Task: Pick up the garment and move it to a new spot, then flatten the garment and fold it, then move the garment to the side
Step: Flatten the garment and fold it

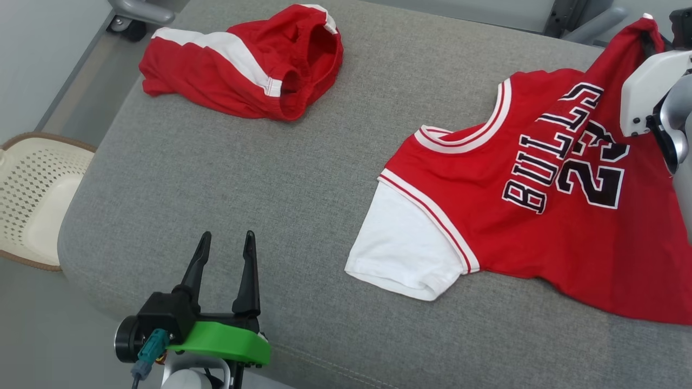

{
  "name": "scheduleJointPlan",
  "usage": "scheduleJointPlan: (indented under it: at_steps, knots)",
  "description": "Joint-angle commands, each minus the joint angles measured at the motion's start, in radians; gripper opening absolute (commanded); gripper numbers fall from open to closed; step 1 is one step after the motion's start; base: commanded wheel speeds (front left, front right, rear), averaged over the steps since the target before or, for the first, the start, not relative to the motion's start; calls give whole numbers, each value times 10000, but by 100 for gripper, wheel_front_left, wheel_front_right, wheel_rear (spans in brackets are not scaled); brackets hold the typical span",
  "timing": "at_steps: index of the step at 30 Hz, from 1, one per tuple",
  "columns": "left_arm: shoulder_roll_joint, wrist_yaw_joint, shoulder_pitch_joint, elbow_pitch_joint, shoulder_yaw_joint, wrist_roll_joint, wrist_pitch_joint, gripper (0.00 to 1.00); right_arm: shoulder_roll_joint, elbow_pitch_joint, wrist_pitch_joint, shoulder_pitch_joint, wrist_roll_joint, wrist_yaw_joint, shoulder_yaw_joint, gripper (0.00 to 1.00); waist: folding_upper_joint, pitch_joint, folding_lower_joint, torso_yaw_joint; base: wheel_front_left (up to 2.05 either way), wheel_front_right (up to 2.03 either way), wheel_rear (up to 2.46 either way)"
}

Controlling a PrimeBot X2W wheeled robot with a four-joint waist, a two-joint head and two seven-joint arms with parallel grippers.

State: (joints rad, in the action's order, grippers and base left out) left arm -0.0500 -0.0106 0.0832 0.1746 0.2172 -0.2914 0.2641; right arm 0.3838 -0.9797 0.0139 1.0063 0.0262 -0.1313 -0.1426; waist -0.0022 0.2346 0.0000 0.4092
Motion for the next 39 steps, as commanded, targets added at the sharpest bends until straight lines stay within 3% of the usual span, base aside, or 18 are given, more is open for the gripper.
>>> scheduleJointPlan:
  at_steps: [1,2,3,15,23,30,39]
  knots:
    - [-8,70,194,-7,7,-22,4,100,-119,-324,-179,147,-385,10,282,33,22,167,0,148,0,0,0]
    - [-8,94,194,-4,1,-15,6,100,-252,-450,-286,173,-494,10,432,97,22,162,0,131,0,0,0]
    - [-8,101,179,-14,-11,-17,4,100,-354,-561,-393,191,-629,10,563,100,22,144,0,90,0,0,0]
    - [-8,-27,191,-112,-88,254,6,100,-858,-1320,-1869,-245,-432,13,1067,100,22,-412,0,-1125,0,0,0]
    - [-12,-188,183,-66,-353,675,4,100,-1183,-580,-2707,-1385,611,13,814,100,22,-1067,0,-2330,0,0,0]
    - [-13,-277,-217,66,-631,811,4,100,-1423,1406,-2791,-3349,1891,12,909,100,22,-1683,0,-3069,0,0,0]
    - [-15,-237,-933,59,-871,658,4,100,-1772,4924,-2792,-6481,2230,12,1208,100,22,-2217,0,-3529,0,0,0]
